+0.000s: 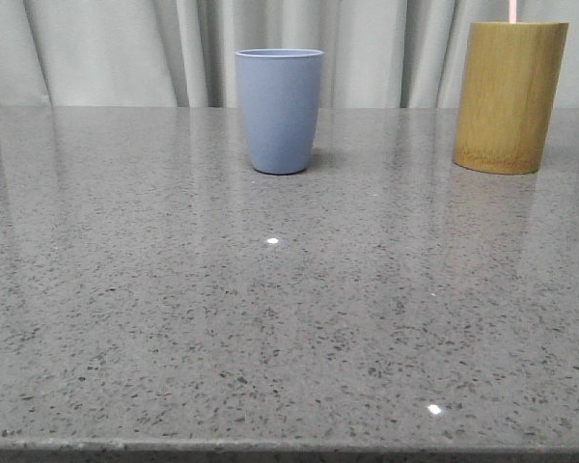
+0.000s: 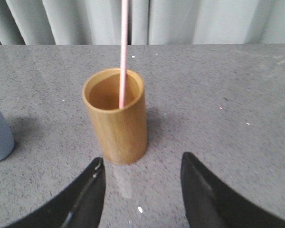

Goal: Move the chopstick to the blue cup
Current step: 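Grasp the pink chopstick in the bamboo cup with the right gripper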

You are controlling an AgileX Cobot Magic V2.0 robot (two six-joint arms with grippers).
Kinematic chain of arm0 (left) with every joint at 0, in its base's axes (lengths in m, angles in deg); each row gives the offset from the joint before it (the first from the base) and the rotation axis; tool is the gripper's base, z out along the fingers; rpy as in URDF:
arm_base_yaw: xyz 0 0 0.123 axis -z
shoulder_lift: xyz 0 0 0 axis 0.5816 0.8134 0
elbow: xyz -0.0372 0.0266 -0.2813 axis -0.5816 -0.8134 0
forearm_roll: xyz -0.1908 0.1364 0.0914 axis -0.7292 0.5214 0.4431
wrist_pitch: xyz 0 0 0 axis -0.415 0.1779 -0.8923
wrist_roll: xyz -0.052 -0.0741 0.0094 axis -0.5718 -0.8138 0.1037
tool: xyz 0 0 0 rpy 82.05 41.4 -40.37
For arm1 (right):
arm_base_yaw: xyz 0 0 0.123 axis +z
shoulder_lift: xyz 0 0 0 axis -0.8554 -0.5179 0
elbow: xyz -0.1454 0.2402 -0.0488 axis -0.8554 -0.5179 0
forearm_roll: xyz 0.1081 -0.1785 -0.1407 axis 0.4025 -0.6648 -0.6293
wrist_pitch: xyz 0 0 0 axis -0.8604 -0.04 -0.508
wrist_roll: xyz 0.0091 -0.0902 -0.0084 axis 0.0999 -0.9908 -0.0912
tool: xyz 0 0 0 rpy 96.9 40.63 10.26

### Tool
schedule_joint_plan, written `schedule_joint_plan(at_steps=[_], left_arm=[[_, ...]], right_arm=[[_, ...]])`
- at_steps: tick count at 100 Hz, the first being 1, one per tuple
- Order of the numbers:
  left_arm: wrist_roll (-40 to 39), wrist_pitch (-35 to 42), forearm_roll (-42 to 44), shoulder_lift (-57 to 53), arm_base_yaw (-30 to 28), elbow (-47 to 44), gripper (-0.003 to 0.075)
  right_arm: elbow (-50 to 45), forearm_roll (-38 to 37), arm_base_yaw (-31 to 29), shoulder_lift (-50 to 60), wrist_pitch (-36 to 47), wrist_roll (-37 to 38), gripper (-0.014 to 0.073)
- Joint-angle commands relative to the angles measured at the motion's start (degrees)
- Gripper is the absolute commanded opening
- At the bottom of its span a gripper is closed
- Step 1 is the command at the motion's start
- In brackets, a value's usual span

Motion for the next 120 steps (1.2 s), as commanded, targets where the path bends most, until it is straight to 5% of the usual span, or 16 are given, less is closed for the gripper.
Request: schedule_joint_plan(at_steps=[1, 59, 120], left_arm=[[-0.63, 4.73, 0.12, -0.04, -0.19, 1.38, 0.0295], [-0.63, 4.84, 0.12, -0.04, -0.19, 1.38, 0.0295], [-0.63, 4.94, 0.75, -0.04, -0.19, 1.38, 0.0295]], right_arm=[[5.29, 0.27, 0.7, -3.74, 5.18, -0.24, 0.042], [28.56, 2.29, 1.05, -27.92, 6.68, -0.24, 0.0477], [36.52, 2.94, 1.05, -41.53, 11.6, -0.24, 0.0474]])
